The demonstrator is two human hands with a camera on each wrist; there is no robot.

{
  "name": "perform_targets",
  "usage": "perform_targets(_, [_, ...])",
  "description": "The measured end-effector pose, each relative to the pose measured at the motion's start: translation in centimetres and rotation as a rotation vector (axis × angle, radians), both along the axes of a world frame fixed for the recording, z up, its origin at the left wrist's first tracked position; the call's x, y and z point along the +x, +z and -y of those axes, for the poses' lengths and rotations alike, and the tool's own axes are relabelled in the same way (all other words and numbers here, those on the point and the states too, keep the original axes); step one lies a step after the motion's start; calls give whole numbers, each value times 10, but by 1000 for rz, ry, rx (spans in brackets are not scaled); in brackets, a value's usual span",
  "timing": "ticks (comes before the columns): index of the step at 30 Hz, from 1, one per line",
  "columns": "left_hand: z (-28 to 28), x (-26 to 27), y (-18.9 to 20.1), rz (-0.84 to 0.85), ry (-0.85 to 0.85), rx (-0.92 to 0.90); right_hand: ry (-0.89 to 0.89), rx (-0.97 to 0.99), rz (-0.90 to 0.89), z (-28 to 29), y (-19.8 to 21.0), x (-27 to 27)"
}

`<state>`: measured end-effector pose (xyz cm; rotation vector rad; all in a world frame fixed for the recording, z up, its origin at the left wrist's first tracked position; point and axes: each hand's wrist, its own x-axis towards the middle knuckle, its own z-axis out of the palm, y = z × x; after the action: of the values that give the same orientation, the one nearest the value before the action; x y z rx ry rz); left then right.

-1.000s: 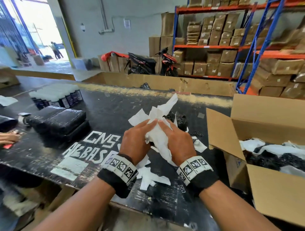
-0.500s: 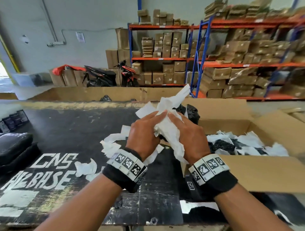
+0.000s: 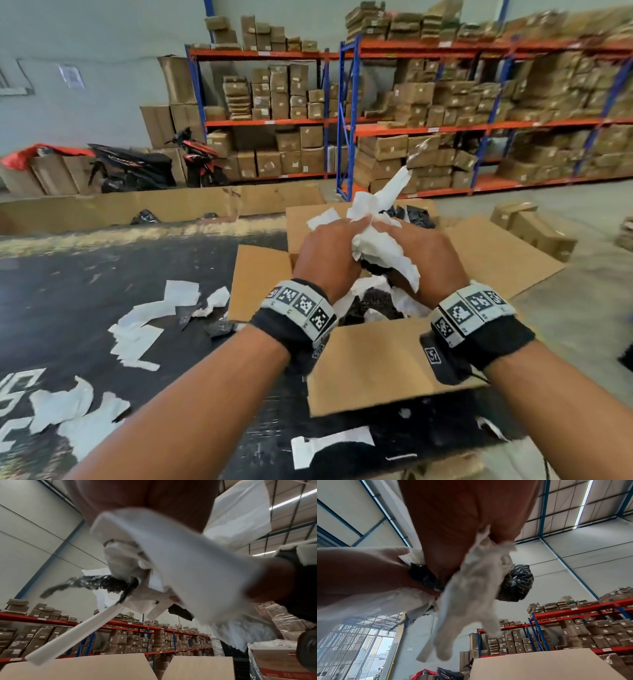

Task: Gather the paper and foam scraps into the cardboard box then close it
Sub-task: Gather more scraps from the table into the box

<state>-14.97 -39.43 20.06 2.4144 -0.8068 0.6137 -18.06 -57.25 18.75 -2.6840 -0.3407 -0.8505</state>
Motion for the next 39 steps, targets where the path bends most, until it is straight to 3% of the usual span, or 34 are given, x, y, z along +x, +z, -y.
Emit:
perform_targets(6, [77, 42, -15, -105, 107, 7, 43, -53, -138, 82, -12, 64])
perform_targets(13, [123, 94, -64, -186, 190, 189, 104, -218, -390, 134, -40, 119])
perform_targets(15, [122, 105, -79, -268, 225, 316, 139, -288, -590, 140, -50, 131])
perform_targets(18, [112, 116, -95, -481, 352, 650, 92, -399, -844, 151, -61, 143])
perform_targets(20, [107, 121, -96, -599, 392, 717, 89, -460, -934, 158, -62, 149])
perform_targets(24, [100, 135, -80, -698, 384, 637, 140, -458, -973, 172, -53, 160])
perform_targets(27, [103, 143, -62, -756, 282, 567, 228, -395, -959, 176, -45, 171])
perform_targets(30, [116, 153, -61, -732, 178, 793, 311, -341, -980, 170, -45, 185])
perform_targets(34, [123, 176, -101, -806, 196, 1108, 288, -510, -1063, 152, -76, 207])
perform_targets(39, [114, 200, -164, -880, 256, 1074, 162, -755, -1135, 144, -130, 235])
